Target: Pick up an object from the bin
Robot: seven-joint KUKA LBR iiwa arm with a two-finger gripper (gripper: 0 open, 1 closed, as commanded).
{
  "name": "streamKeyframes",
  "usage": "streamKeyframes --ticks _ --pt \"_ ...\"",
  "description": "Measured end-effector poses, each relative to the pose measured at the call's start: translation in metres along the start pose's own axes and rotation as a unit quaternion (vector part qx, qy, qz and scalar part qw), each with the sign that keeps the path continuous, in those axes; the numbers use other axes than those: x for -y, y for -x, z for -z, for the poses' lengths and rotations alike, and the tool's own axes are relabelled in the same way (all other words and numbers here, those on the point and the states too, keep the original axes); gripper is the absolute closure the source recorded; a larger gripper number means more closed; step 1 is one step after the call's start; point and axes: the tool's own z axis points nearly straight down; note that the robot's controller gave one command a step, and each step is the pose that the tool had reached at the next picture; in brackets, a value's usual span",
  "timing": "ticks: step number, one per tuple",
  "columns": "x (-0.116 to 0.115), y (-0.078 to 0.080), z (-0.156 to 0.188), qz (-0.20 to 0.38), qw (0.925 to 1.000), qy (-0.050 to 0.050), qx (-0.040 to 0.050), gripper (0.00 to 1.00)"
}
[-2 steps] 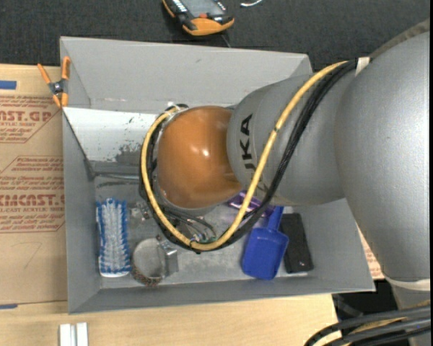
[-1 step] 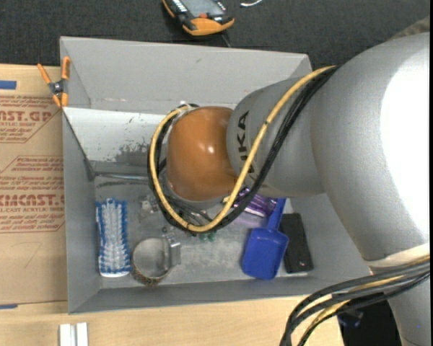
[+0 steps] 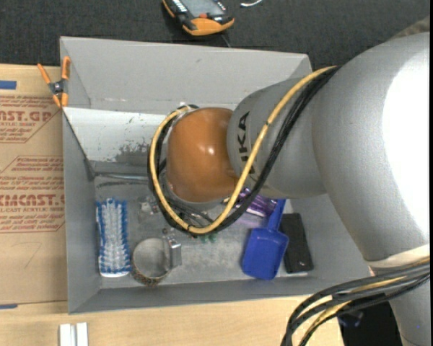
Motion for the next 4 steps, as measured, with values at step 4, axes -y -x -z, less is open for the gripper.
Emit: streamKeyframes --ticks 4 --pt "0.015 0.015 -0.038 0.102 0.9948 0.002 -0.0013 0.00"
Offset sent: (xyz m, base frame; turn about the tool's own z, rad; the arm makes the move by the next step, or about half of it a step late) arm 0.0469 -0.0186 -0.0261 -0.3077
